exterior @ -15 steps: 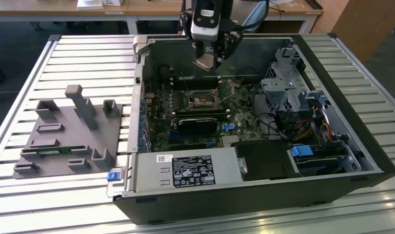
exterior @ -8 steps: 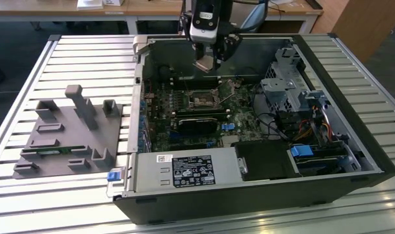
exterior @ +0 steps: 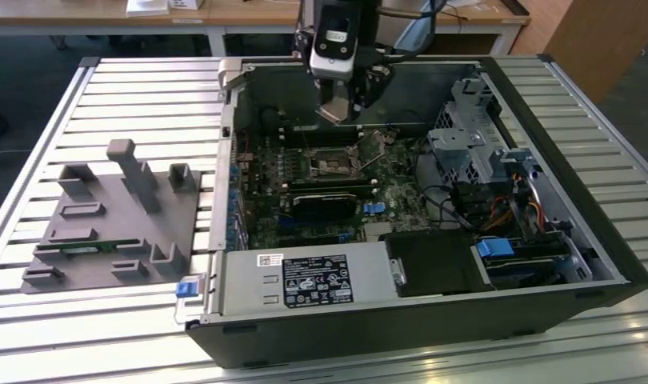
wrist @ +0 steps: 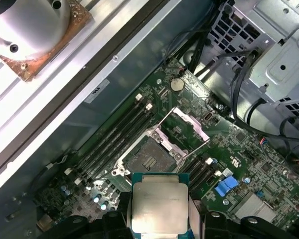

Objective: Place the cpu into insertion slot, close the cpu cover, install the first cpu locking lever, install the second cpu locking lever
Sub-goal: 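Place the cpu into insertion slot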

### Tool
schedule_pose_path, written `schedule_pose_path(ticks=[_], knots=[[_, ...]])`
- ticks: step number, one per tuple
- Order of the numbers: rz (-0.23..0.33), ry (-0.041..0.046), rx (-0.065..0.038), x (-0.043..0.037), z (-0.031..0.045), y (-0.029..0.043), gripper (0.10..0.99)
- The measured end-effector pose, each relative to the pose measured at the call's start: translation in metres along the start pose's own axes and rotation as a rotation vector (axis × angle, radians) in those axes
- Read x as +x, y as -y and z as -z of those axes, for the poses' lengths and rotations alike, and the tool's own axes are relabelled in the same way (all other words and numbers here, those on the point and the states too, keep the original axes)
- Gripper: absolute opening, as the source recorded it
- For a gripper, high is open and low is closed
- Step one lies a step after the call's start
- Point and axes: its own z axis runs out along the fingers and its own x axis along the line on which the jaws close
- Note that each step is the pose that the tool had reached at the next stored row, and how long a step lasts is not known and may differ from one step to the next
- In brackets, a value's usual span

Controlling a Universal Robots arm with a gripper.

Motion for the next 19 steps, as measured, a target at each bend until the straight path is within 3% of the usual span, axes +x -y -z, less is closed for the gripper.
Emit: schedule_pose_path(ticks=[10,11,19], knots=[[-0.165,0.0136,-0.003,-0.0003,-0.0120,0.0009,0.541],[-0.203,0.0164,-0.004,-0.0003,-0.0136,0.0010,0.541],[-0.334,0.0267,-0.007,-0.0005,-0.0183,0.0014,0.541]])
